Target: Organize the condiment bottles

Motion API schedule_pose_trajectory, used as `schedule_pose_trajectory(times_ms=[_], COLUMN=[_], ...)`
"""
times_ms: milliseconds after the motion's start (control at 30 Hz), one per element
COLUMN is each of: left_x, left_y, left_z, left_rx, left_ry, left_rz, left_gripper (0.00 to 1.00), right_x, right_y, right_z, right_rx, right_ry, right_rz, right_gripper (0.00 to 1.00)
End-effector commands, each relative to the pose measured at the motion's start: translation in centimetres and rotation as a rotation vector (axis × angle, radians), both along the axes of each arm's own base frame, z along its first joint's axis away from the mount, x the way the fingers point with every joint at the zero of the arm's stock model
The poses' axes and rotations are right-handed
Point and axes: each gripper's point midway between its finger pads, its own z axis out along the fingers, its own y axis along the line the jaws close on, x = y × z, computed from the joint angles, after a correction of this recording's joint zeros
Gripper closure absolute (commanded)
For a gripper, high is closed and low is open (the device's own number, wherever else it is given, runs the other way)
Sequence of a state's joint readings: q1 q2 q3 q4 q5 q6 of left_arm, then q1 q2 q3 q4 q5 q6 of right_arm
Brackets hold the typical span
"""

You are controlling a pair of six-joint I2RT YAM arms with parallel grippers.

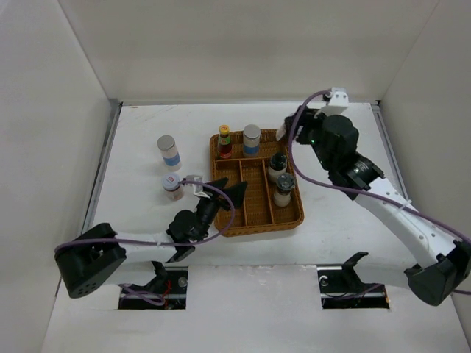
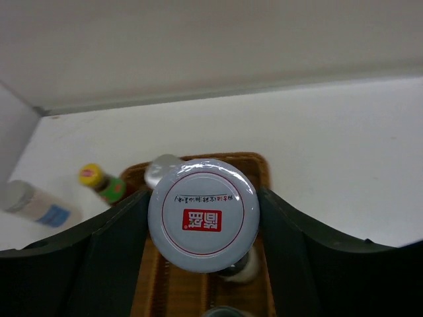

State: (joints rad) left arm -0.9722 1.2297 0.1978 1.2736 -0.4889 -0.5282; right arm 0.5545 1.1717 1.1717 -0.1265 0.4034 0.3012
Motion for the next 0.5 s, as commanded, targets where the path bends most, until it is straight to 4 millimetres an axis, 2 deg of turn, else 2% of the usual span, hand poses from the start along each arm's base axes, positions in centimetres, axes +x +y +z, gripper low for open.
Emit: schedule_pose_trajectory(times_ms=[0, 100, 233, 367, 467], left_x=[-0.4, -0.8, -1.6, -2.0, -2.1], left_y=[1.6, 3.0, 4.5, 6.2, 7.3], left_z=[2.1, 3.3, 4.7, 5.1, 5.1], left_rx=[-0.059, -0.089, -0.123, -0.138, -0.133], left_ry=[-0.042, -0.059, -0.081, -0.085, -0.082], left_rz=[0.021, 0.044, 0.053, 0.083, 0.107], left_gripper=[0.16, 0.16, 0.16, 0.16, 0.16], right_x=[0.0, 0.8, 2.0, 3.1, 3.9], right_y=[4.0, 8.3, 12.2, 14.5, 15.5], right_z=[7.4, 5.6, 2.1, -1.3, -4.2], right_rx=[0.085, 0.066, 0.059, 0.031, 0.0], right_ry=[-0.175, -0.138, -0.09, -0.04, -0.006], right_rz=[0.072, 0.139, 0.183, 0.204, 0.207], right_gripper=[0.48, 0.48, 0.49, 0.49, 0.49])
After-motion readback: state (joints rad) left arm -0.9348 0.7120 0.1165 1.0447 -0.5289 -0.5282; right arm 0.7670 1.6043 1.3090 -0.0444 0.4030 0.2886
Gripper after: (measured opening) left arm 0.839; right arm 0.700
